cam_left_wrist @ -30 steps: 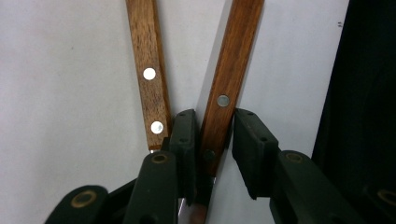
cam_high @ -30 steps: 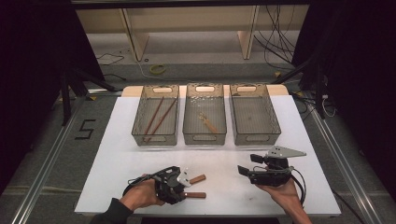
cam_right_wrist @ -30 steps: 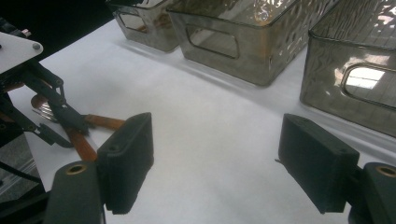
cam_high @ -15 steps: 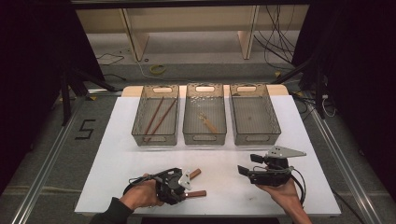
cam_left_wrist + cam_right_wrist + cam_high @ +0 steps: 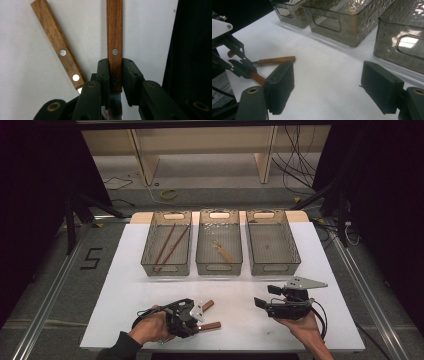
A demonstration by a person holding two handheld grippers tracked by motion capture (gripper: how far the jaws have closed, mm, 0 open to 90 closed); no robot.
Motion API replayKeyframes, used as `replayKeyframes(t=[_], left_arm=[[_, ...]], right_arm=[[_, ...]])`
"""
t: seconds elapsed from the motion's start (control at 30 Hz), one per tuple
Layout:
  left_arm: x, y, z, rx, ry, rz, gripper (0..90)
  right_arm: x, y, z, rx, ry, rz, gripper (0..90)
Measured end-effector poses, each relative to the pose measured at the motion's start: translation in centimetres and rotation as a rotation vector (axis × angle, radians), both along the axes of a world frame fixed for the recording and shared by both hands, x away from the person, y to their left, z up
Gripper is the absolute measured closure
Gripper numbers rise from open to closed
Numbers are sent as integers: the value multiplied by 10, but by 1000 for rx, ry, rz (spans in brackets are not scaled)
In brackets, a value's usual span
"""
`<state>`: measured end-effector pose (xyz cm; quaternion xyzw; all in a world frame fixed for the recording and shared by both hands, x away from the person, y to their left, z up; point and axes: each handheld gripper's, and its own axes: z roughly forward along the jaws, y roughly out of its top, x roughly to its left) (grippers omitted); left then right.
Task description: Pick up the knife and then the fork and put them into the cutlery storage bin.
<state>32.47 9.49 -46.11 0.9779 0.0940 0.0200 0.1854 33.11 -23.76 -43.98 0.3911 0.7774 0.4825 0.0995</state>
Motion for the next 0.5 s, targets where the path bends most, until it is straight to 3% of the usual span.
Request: replayKeyframes(t=[0.17, 0.5], left_arm=[[0, -1, 8, -25, 3, 3, 764], [-2, -8, 20, -55, -6, -13, 765]], right_arm=[[-1, 2, 0, 4, 5, 7, 275], [-5, 18, 5, 5, -8, 95, 273]])
